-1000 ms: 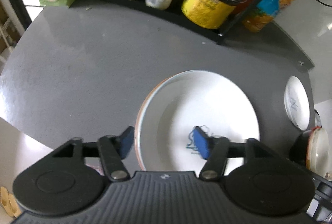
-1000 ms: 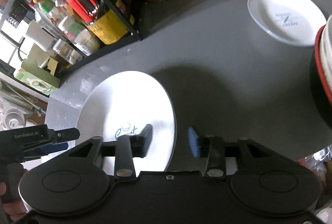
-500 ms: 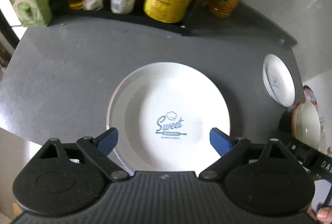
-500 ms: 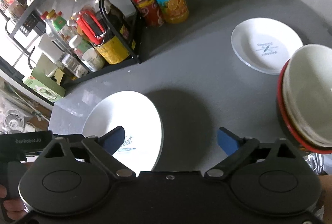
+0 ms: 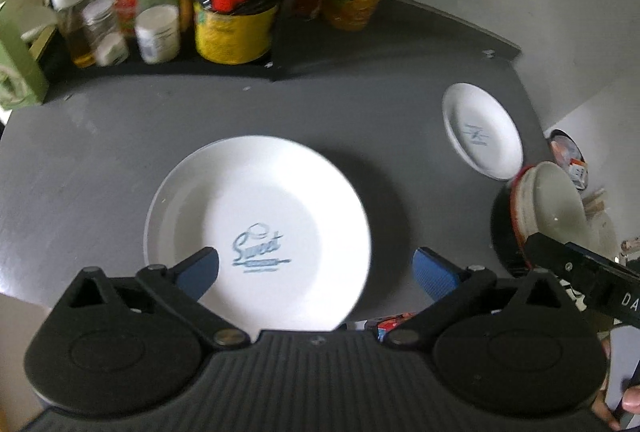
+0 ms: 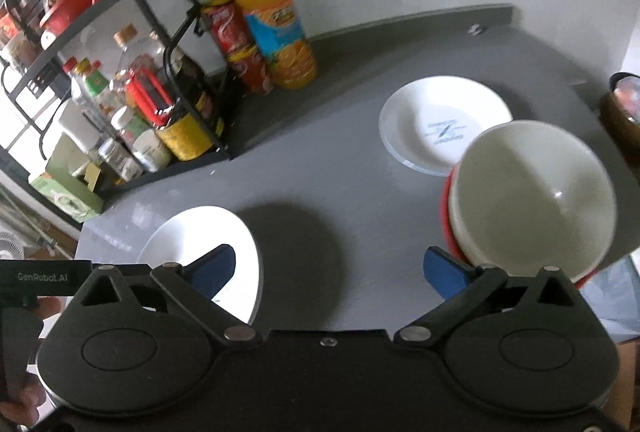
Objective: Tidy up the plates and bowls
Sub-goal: 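Move both tools to the small white 'Bakery' X-logo plate, then close the left tool on the 'Bakery' plate rim while the right tool grips it too, then carry the 'Bakery' plate with both tools onto the 'Sweet' plate stack, then open the left tool while the right tool releases the 'Bakery' plate afterward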
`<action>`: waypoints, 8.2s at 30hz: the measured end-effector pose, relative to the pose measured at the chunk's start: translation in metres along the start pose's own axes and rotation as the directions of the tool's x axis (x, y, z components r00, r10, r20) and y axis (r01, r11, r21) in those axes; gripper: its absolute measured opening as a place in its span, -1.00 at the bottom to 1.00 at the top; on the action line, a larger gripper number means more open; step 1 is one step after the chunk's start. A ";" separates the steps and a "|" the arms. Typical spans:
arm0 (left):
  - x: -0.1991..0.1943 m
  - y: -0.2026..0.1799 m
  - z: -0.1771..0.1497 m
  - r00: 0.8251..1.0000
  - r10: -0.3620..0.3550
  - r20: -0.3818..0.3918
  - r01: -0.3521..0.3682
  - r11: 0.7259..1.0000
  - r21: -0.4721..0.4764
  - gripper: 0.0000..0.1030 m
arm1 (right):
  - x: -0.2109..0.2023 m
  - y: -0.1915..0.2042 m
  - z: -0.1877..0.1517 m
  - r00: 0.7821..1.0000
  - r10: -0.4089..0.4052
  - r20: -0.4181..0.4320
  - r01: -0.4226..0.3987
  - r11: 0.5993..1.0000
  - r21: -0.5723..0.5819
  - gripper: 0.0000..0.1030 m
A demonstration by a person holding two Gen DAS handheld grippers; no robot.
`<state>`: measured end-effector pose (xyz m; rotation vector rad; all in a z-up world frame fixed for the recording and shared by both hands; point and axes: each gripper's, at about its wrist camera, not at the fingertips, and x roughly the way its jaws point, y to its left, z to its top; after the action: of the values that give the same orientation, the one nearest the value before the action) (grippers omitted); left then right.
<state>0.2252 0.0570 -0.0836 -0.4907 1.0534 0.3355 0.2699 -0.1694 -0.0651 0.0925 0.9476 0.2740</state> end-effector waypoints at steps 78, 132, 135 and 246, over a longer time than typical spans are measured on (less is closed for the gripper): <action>0.256 -0.152 0.115 0.976 -0.162 -0.147 0.084 0.898 -0.433 -0.50 | 0.213 -0.257 0.153 0.904 0.193 -0.381 -0.123 0.972 0.200 -0.57; 0.104 -0.079 0.090 0.980 -0.197 0.034 0.198 0.934 -0.296 -0.84 | 0.086 -0.133 0.122 0.973 0.197 -0.121 -0.183 0.976 0.114 -0.85; 0.092 -0.057 0.081 0.981 -0.190 0.040 0.194 0.933 -0.303 -0.84 | 0.084 -0.112 0.113 0.970 0.207 -0.125 -0.194 0.975 0.105 -0.85; 0.067 0.153 -0.020 0.998 0.060 -0.017 -0.061 0.901 -0.428 -0.32 | 0.141 0.065 -0.026 0.939 0.109 -0.327 -0.125 0.992 -0.026 -0.66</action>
<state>0.1665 0.1775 -0.1856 -0.8549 0.9997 0.6299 0.3141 -0.0702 -0.1783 0.0613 1.2663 0.4309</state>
